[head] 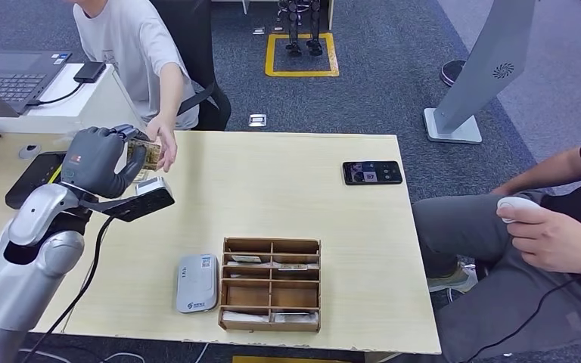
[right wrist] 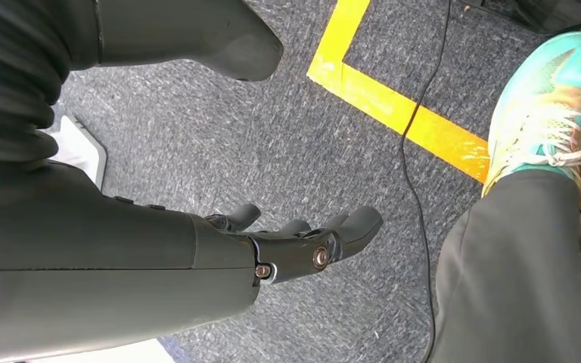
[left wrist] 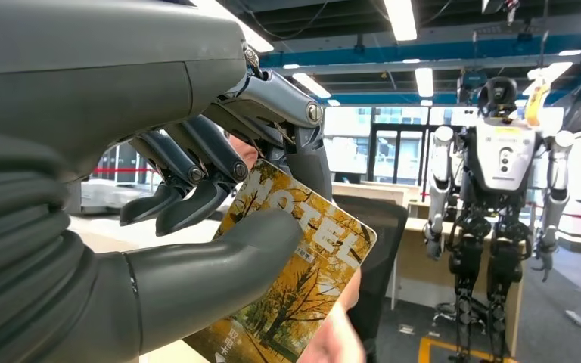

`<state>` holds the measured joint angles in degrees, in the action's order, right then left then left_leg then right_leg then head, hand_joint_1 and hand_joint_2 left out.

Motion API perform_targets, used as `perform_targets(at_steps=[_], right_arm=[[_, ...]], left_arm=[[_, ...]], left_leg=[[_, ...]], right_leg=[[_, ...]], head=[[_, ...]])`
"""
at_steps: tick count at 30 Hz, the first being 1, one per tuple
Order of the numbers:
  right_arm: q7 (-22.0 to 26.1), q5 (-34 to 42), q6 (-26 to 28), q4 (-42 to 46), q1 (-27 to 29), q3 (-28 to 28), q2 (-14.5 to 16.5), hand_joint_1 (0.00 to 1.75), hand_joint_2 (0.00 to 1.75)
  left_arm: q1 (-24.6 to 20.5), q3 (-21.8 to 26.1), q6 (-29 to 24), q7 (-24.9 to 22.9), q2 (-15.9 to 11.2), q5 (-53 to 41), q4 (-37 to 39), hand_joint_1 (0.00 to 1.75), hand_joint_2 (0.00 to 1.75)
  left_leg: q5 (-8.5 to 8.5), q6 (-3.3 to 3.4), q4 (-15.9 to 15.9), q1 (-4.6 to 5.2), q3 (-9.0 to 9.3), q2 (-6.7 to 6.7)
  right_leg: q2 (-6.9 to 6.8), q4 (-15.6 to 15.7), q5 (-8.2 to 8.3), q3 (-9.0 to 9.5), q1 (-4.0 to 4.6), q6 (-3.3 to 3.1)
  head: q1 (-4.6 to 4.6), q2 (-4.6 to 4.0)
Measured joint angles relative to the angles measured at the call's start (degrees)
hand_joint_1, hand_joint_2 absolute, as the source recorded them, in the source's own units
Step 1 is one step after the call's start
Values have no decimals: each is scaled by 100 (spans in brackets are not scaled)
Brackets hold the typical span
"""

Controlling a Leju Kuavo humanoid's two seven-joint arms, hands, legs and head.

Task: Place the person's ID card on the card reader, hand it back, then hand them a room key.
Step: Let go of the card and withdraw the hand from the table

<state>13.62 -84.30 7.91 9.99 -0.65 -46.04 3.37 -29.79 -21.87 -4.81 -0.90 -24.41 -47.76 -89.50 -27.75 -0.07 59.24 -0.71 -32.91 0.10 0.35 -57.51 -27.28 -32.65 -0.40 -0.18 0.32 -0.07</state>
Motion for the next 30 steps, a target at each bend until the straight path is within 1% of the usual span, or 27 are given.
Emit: perform_targets(at_steps=[7,12,30], right_arm=[[-39,10,17,-10,12,11,0,0,175],[64,50,91,-11,-3,12,0,0,175],[100,63,108,-11,-26,12,0,0,175]], left_arm=[[-20,-35,18,-13,51,118,198,175,175],[-35,-43,5,-8,56,173,290,175,175],[-41,-45,2,-2,56,197,354,175,175]], left_leg=[[0,0,0,0,-1,0],[1,0,0,0,-1,0],[0,0,0,0,-3,0]], right_leg=[[0,0,0,-2,0,0],[0,0,1,0,0,0],[-1,0,0,-1,0,0]], head=[[1,0],[0,0],[1,0]])
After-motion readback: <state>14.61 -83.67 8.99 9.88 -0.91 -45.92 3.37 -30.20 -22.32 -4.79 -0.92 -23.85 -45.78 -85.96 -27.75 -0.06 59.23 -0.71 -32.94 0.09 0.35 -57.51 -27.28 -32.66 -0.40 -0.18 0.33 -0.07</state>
